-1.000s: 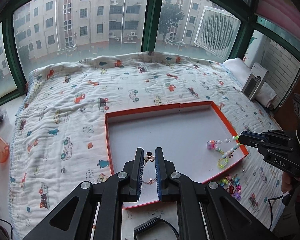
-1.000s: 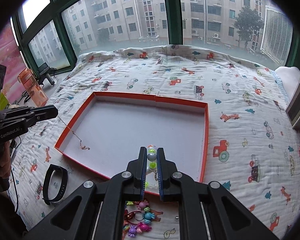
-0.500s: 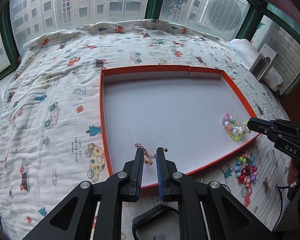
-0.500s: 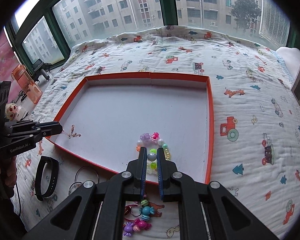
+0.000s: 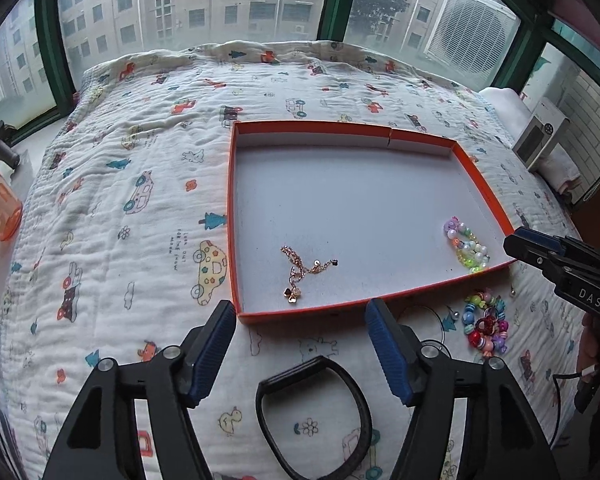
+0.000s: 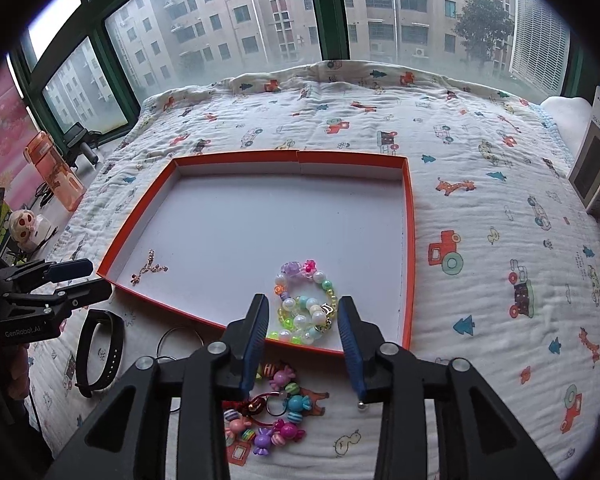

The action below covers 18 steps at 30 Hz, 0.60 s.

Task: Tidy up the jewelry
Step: 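Grasp the black watch band with the left gripper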

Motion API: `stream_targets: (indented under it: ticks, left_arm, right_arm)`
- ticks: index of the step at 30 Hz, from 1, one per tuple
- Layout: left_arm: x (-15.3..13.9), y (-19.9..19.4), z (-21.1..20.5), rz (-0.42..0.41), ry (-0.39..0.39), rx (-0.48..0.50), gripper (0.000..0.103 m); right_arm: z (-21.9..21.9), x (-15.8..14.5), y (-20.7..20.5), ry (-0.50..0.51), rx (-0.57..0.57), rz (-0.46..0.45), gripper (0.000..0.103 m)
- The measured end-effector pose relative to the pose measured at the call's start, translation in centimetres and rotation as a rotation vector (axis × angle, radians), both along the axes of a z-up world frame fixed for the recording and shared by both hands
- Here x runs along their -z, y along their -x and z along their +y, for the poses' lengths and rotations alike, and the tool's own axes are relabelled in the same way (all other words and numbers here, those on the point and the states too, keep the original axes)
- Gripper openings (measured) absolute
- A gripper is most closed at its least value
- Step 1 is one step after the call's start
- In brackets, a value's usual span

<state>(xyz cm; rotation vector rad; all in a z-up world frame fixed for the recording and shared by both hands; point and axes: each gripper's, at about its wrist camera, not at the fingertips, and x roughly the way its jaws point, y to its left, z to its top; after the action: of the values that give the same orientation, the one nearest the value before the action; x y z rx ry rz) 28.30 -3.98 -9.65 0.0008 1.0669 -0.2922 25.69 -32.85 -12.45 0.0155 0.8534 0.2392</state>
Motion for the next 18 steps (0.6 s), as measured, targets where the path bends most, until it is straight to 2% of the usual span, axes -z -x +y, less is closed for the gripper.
stream_targets:
  ticks: [7,9,14,18]
  left_arm:
    - [0.7,2.9,0.5,0.056,0.05,-0.122,0.075]
    - [1.1,3.4,0.3,0.059,0.044,-0.148,0.075]
    - [1.9,4.1,-0.2,0.057,0.018,-0.167,0.075]
    - [2.3,4.0,-0.1,0.072,0.027,-0.183,0.075]
  right_arm:
    - [-0.1,-0.2,1.9,-0.021,0.002,-0.011,0.047]
    - [-0.1,-0.1,2.4,-0.015,-0.002,-0.01,0.048]
    - [0.1,0.4,3.2,0.02,-0.023,-0.006,0.048]
    - [-0.2,0.7,3.4,0.019,-0.019,0.004,0.048]
